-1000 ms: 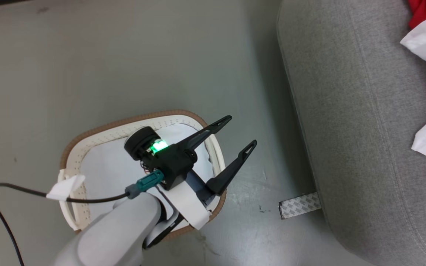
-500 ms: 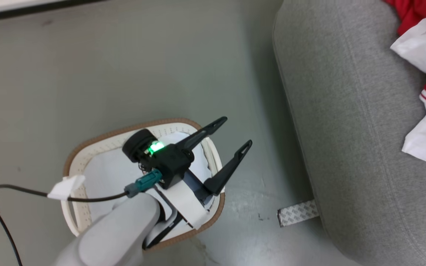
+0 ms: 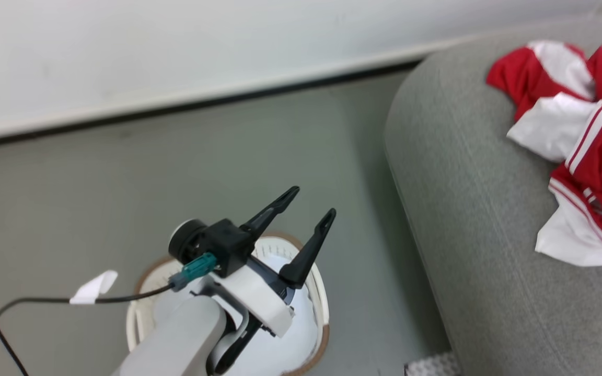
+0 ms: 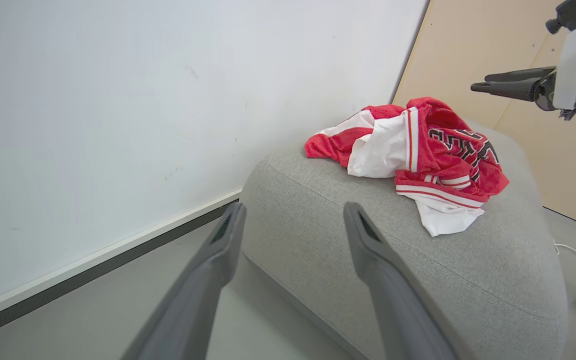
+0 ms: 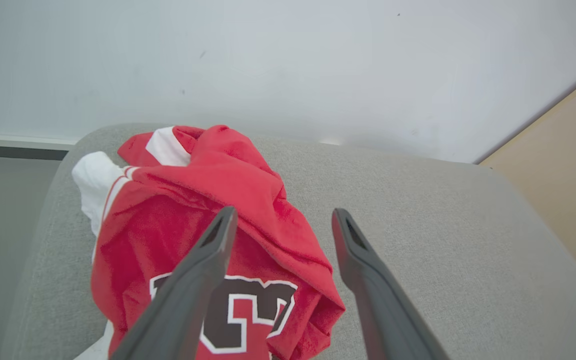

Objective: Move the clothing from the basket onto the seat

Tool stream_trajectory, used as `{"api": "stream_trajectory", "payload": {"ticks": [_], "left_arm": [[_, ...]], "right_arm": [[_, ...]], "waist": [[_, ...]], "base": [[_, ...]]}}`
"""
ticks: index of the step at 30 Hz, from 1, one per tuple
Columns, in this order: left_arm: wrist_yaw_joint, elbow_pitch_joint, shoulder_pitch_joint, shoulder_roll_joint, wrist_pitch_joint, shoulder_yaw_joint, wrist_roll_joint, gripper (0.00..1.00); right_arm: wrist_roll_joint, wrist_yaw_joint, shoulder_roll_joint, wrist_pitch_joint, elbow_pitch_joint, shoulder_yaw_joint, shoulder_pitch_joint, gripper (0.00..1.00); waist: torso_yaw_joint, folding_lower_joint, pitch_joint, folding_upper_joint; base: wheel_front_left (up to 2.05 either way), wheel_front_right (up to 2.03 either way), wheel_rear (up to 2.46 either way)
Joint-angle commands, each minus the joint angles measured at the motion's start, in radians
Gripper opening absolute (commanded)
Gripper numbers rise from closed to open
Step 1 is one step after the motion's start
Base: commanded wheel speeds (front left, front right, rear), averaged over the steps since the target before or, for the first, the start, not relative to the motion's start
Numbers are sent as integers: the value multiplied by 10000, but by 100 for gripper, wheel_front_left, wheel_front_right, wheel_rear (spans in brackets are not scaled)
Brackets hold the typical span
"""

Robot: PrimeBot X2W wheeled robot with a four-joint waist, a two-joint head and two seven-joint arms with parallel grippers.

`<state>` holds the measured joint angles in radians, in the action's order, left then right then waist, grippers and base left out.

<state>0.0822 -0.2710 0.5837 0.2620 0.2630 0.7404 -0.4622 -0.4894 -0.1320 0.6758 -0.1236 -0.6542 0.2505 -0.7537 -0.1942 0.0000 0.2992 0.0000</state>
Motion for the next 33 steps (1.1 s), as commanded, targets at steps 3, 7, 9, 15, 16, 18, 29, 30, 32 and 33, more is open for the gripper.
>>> {"api": "stream_trajectory", "payload": {"ticks": [3, 7, 9, 15, 16, 18, 29, 30, 32, 33], "left_arm": [[-77, -61, -550, -132, 18, -458, -144, 100], [-172, -192, -1033, -354, 18, -1076, -235, 100], [-210, -261, -1264, -458, 19, -1357, -216, 100], [-364, -450, -1971, -546, 14, -2531, -258, 100], [-390, -417, -2041, -503, 15, -2802, -228, 100], [-472, -361, -2246, -413, 14, -3264, -92, 100], [-226, -95, -3590, -615, 15, -5005, 644, 100], [-205, -57, -3707, -732, 15, -5155, 673, 100], [-109, -74, -3958, -872, 15, -5383, 899, 100], [-63, -56, -4071, -1007, 15, -5533, 939, 100]], "right_arm": [[-477, 27, 308, 275, 567, 307, 593, 100], [-806, 27, 353, 934, 1493, 444, 1023, 100], [-820, 25, 284, 1516, 1868, 301, 1323, 100], [-366, 27, -340, 2643, 2786, -302, 2574, 100], [-288, 27, -527, 2787, 3006, -478, 2841, 100], [-87, 27, -953, 3058, 3515, -855, 3403, 100], [1733, 25, -3890, 3618, 6097, -2353, 6827, 100], [1749, 25, -4175, 3669, 6195, -2434, 7047, 100], [1923, 25, -4644, 3779, 6277, -2524, 7492, 100], [2004, 27, -4879, 3821, 6268, -2521, 7683, 100]], "waist": [[481, 0, -1338, 0], [823, 0, -2036, 0], [1033, 0, -2320, 0], [1562, 0, -2979, 0], [1641, 0, -3032, 0], [1792, 0, -3113, 0], [2332, 0, -3191, 0], [2347, 0, -3187, 0], [2365, 0, -3177, 0], [2365, 0, -3172, 0]], "base": [[0, 0, 0], [0, 0, 0], [0, 0, 0], [0, 0, 0], [0, 0, 0], [0, 0, 0], [0, 0, 0], [0, 0, 0], [0, 0, 0], [0, 0, 0]]}}
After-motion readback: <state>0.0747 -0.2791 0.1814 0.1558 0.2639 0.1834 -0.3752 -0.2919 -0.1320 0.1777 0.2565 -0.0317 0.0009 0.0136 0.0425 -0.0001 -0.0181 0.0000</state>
